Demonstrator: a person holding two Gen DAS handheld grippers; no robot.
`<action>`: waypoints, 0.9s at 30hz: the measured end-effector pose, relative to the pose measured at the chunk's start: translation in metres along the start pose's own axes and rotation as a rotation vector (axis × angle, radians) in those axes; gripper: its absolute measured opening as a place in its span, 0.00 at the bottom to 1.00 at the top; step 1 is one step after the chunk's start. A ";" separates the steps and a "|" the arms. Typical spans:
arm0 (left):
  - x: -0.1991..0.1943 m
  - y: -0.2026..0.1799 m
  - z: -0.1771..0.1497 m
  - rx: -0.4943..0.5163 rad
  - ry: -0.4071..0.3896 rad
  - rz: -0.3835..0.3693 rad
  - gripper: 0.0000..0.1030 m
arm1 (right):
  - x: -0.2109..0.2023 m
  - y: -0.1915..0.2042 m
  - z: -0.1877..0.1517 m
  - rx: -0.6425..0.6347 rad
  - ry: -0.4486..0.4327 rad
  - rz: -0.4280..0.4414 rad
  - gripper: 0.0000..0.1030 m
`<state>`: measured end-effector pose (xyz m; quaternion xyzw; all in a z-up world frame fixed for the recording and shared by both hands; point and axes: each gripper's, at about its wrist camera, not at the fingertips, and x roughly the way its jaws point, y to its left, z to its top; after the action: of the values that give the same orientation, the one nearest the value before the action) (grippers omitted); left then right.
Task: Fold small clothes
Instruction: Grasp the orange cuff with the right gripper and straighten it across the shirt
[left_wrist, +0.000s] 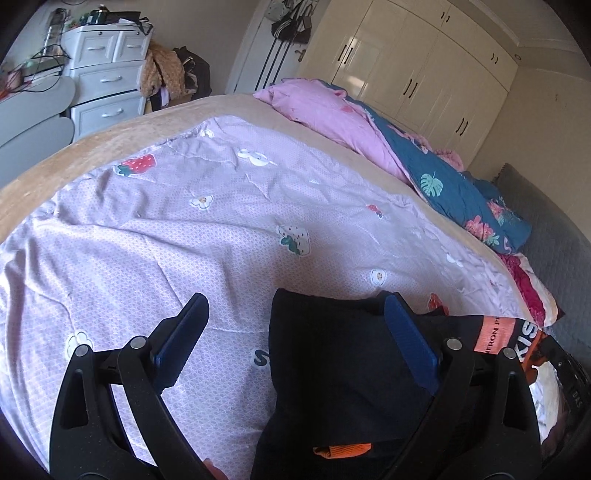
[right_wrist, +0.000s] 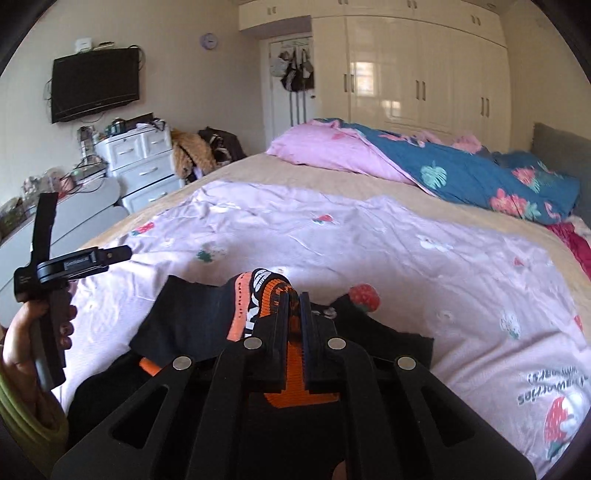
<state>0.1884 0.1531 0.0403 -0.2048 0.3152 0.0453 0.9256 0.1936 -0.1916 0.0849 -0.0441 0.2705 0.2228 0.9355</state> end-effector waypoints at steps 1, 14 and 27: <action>0.003 -0.002 -0.001 0.007 0.007 0.000 0.86 | 0.002 -0.002 -0.003 0.009 0.008 -0.013 0.05; 0.026 -0.036 -0.027 0.112 0.089 -0.026 0.86 | 0.033 -0.021 -0.032 -0.001 0.162 -0.145 0.05; 0.039 -0.051 -0.044 0.149 0.144 -0.063 0.68 | 0.050 -0.040 -0.050 0.036 0.264 -0.227 0.11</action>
<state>0.2053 0.0870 0.0030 -0.1478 0.3766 -0.0221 0.9142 0.2251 -0.2176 0.0148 -0.0863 0.3884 0.1029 0.9117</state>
